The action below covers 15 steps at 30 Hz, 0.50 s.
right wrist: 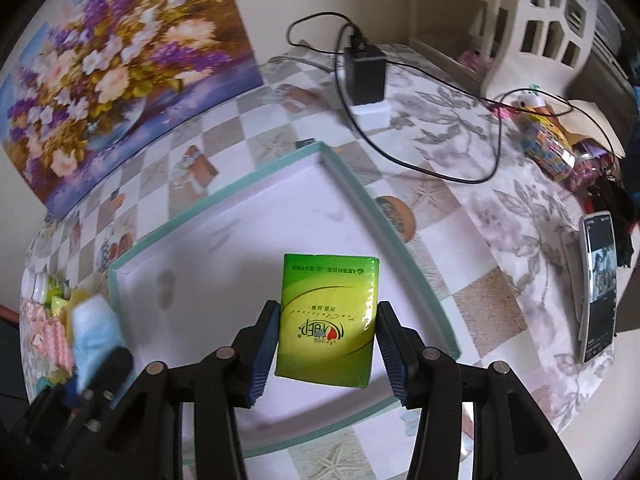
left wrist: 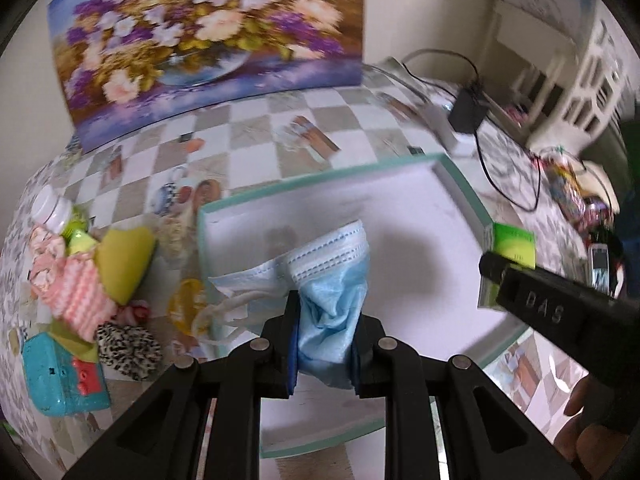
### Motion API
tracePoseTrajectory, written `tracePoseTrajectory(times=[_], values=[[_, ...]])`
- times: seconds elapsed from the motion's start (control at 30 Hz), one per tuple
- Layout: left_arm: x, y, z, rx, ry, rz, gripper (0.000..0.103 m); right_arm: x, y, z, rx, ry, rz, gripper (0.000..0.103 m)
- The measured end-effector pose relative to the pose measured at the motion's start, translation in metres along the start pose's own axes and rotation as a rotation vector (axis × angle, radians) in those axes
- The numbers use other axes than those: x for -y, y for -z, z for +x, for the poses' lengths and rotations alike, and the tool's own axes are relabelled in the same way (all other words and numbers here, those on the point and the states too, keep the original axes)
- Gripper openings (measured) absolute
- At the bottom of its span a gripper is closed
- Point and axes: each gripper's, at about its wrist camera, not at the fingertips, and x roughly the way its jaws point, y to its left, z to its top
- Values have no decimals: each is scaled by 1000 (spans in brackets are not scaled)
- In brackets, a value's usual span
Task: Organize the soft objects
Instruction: 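Carry the mask and tissue pack over the white tray and release both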
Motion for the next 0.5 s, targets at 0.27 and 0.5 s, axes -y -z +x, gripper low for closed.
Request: tracePoseTrajectory(times=[0.27, 0.5], values=[[24, 3, 18, -27, 19, 55, 21, 13, -2, 7, -22, 18, 26, 52], [26, 3, 14, -10, 30, 54, 52, 16, -3, 7, -23, 25, 36, 53]])
